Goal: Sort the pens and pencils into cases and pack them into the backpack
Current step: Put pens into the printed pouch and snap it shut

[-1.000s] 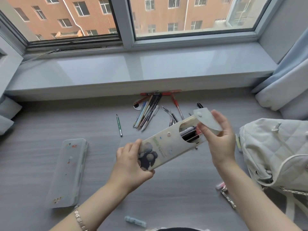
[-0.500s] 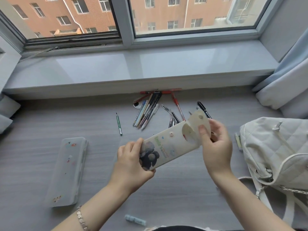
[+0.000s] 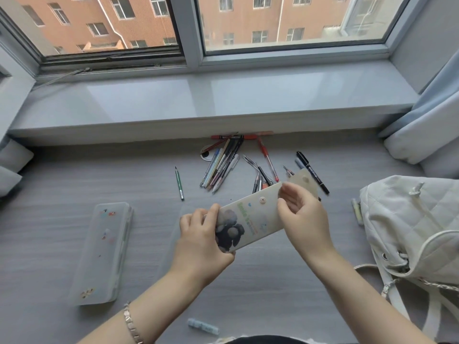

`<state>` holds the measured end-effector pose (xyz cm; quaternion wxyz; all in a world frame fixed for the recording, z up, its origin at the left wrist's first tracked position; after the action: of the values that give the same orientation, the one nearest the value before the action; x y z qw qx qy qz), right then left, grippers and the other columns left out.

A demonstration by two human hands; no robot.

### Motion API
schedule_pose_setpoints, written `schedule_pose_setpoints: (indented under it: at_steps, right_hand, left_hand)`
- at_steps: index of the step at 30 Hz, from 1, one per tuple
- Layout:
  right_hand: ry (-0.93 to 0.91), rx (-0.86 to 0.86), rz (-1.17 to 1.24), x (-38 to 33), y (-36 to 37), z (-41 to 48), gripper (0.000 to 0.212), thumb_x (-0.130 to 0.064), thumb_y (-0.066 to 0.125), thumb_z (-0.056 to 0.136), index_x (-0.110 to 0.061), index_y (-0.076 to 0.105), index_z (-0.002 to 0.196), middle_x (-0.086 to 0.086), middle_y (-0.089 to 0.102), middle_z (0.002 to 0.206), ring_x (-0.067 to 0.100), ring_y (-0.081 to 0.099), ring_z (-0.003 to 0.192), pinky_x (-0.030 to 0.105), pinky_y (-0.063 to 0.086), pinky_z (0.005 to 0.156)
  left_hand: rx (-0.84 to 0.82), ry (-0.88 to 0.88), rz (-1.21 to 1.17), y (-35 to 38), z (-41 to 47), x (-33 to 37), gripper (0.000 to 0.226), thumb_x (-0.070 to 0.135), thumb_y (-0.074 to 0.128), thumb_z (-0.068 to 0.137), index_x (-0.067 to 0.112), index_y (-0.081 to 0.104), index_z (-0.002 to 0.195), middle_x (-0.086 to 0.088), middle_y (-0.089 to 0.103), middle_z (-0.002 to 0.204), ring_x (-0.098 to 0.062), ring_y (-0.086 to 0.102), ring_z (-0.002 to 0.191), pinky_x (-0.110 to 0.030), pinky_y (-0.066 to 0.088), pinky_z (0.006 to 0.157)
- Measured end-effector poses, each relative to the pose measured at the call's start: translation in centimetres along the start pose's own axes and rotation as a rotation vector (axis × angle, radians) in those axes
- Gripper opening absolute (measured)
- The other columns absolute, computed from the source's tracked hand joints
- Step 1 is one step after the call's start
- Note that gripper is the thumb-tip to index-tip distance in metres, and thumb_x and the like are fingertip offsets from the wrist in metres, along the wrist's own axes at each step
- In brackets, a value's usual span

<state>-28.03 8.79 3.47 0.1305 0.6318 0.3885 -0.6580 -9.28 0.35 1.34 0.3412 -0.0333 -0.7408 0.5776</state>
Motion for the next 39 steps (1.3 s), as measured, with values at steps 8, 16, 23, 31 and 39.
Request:
schedule_pose_setpoints:
  at_steps: [8,16,23,31,39]
  right_hand:
    - [0.024,-0.332,0.033,0.2,2.2,0.0,0.029,-0.009,0.057,0.085,-0.032,0.048,0.100,-0.004,0.068,0.088,0.004,0.062,0.078,0.004,0.044,0.057]
    - [-0.488,-0.025,-0.433,-3.6,-2.1,0.8,0.044,0.008,0.053,0.074,-0.010,0.058,0.114,0.005,0.055,0.114,0.021,0.048,0.110,0.021,0.034,0.094]
    - [-0.204,-0.813,-0.422,3.5,3.0,-1.1,0.041,-0.018,0.073,0.074,-0.046,0.049,0.094,-0.019,0.049,0.116,-0.005,0.048,0.107,0.012,0.042,0.087]
    - [-0.465,-0.457,-0.185,1.0,1.8,-2.1,0.017,-0.012,0.077,0.067,-0.019,0.062,0.063,-0.016,0.062,0.075,-0.001,0.056,0.097,0.015,0.041,0.086]
    - [-0.551,-0.274,-0.138,0.6,0.7,-2.8,0.010,-0.010,0.077,0.063,-0.004,0.069,0.060,0.003,0.064,0.061,0.011,0.054,0.071,0.029,0.046,0.067]
  left_hand:
    - [-0.002,0.028,0.064,-0.2,0.4,-0.3,0.080,0.035,0.070,0.060,0.031,0.032,0.130,0.009,0.040,0.116,-0.014,0.023,0.106,-0.023,0.037,0.072]
    - [-0.139,0.082,0.144,0.5,1.6,-2.4,0.079,0.031,0.067,0.062,0.027,0.034,0.134,0.007,0.042,0.121,-0.018,0.027,0.116,-0.029,0.045,0.069]
    - [-0.191,0.285,0.242,0.5,1.6,-2.3,0.075,0.018,0.062,0.059,0.018,0.043,0.132,-0.001,0.046,0.125,-0.026,0.031,0.122,-0.035,0.050,0.072]
    - [-0.296,0.244,0.201,1.8,0.7,-2.1,0.076,0.024,0.061,0.064,0.029,0.032,0.134,0.008,0.037,0.126,-0.014,0.022,0.121,-0.024,0.046,0.076]
    - [-0.065,0.306,0.294,-0.5,-0.2,0.9,0.075,0.014,0.064,0.056,0.025,0.044,0.127,-0.003,0.047,0.122,-0.027,0.034,0.116,-0.033,0.044,0.065]
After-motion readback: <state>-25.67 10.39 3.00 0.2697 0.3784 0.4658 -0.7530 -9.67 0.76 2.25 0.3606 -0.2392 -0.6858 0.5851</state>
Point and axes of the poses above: each hand's wrist, its own z-axis towards the middle knuckle, its own y-axis out of the palm, x = y × z, the point moved 9 cm from there along z, towards the middle knuckle
